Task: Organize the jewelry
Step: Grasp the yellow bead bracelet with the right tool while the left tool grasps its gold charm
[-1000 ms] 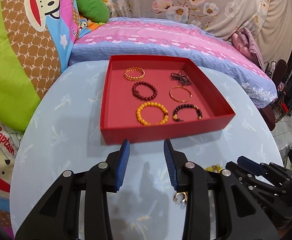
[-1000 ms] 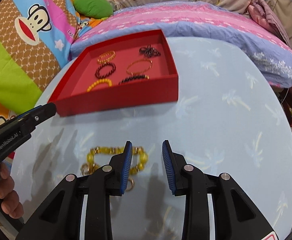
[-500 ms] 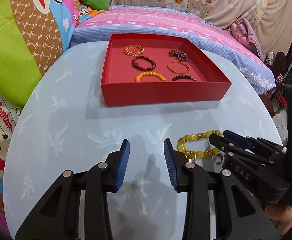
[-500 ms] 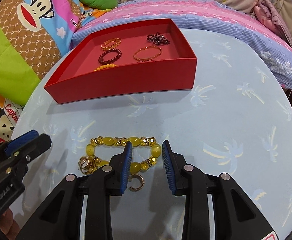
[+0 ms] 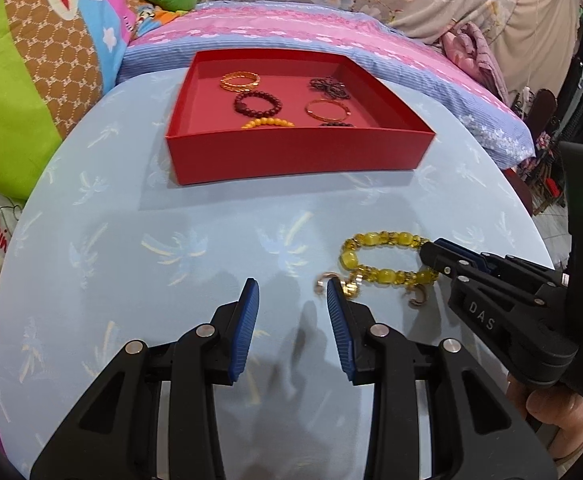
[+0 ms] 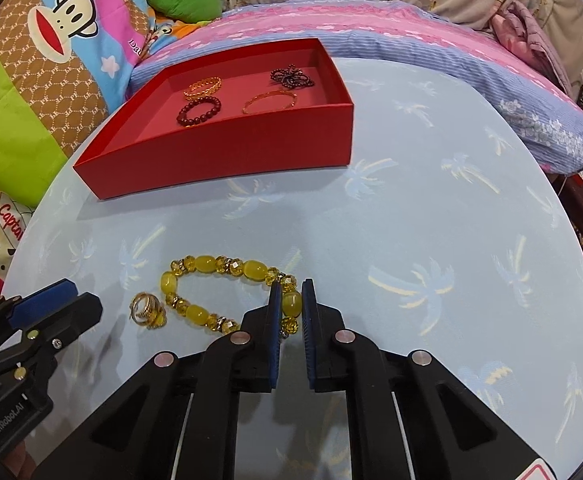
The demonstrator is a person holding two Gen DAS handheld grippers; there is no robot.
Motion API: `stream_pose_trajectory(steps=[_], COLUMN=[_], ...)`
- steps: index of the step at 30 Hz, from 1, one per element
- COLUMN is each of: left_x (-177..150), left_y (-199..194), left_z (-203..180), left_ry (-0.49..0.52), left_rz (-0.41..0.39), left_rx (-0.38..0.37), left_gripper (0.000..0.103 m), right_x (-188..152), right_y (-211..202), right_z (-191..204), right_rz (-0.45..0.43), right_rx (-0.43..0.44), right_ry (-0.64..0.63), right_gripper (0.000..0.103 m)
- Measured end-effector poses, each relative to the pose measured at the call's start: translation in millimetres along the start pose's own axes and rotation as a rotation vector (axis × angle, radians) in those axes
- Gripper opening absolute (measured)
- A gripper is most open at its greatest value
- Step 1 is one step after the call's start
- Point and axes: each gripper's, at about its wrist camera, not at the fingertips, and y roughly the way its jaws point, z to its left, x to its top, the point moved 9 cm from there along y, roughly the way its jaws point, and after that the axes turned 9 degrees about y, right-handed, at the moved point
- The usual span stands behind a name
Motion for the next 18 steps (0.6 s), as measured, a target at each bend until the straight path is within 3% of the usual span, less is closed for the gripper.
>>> stream_pose_trajectory(steps=[10, 18], left_x=[3.8, 3.3], left_y=[10.0, 19.6], left_z=[-30.6, -31.1], left_ry=[0.068, 0.055], left_rz=[0.001, 0.022], left_rx=[-0.047, -0.075], left_gripper=[0.03, 0.008], right_x=[-4.5, -5.0], right_y=[-3.8, -4.1], right_z=[-4.7, -4.0], right_rz=[0.021, 0.023], right_rx=[0.031, 0.035], right_ry=[0.051, 0.056], right_gripper=[0.009, 0.009])
